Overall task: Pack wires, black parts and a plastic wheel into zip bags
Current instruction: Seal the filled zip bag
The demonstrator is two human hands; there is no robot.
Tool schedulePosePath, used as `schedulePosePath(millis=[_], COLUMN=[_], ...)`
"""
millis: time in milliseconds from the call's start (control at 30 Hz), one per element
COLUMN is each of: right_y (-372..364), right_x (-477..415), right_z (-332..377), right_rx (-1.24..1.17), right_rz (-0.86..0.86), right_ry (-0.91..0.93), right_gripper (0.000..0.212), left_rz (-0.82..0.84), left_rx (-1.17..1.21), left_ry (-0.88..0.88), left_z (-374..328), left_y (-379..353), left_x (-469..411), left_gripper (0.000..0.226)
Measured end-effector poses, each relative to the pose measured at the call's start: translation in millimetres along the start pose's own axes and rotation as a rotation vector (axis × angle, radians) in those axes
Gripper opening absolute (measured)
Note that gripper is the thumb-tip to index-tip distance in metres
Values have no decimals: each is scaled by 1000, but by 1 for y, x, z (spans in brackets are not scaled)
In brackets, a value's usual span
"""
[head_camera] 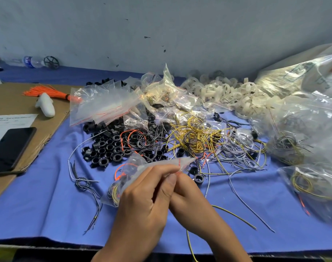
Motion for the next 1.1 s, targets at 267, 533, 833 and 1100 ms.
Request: schedulePosePath(millis=[267,533,833,1100], right_y=[7,44,59,94], right_x=[4,-17,-56,-67], right_z=[9,19,31,83], right_rx=[651,758,621,149], right_rz=[232,-348,-212,175], right_ry=[252,142,-21,-66], right_gripper=[28,36,15,16], left_rz=[34,-85,89,59], left_rx=[-57,13,-245,283], left_ry=[-80,55,47,235], left_z=[0,-3,-11,-19], left_y=[-2,18,56,101], left_x=[2,-14,-25,-49], left_gripper=[18,17,54,52])
Point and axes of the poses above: each hand's wrist, its own x-axis away from the middle knuckle, its own y-axis out of the back of the hand, z = x × y, the point moved 1 cm from there along -x, towards the middle knuckle, and after that the axes turned 7 degrees about -z, right-handed, at the moved point
